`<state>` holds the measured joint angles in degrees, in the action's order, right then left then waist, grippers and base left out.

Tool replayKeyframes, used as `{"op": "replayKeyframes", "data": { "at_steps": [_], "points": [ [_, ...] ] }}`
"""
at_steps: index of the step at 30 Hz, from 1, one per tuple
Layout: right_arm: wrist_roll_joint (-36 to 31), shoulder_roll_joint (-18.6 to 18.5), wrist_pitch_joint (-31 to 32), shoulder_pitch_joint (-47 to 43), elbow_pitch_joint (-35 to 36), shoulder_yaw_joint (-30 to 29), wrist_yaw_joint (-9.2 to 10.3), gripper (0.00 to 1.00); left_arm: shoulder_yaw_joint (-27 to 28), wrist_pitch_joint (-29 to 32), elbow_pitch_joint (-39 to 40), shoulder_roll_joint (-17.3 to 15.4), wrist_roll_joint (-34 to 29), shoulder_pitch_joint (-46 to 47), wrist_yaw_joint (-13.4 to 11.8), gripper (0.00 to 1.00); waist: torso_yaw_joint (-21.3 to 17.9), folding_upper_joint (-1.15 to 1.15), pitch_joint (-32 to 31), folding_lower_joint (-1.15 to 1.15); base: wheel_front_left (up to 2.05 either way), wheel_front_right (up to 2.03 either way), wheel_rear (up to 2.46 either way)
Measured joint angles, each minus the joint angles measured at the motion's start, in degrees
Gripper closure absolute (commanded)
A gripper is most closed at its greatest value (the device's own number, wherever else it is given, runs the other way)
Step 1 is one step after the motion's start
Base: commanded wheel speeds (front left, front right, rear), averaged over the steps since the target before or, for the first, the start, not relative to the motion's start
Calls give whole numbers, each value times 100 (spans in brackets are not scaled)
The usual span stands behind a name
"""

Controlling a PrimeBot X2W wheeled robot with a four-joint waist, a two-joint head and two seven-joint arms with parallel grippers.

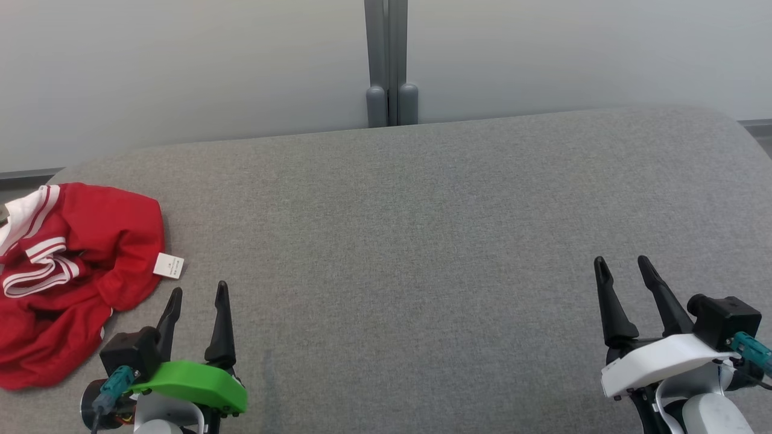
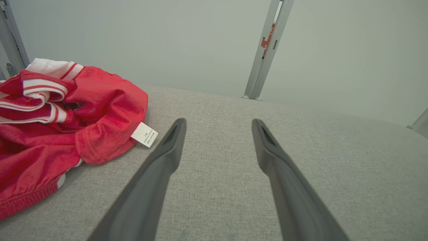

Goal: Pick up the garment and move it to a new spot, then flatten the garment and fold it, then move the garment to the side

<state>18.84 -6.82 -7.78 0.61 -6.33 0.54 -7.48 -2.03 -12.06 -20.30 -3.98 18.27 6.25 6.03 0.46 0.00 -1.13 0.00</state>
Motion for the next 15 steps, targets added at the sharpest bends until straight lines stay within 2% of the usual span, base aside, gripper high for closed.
{"op": "replayKeyframes", "data": {
  "at_steps": [15],
  "points": [
    [-536, 45, -123, -48, 34, -63, 0, 0, 14, -165, -64, 31, -482, 2, -14, 0, -9, 0, 15, 0, 0, 0, 0]
  ]
}}
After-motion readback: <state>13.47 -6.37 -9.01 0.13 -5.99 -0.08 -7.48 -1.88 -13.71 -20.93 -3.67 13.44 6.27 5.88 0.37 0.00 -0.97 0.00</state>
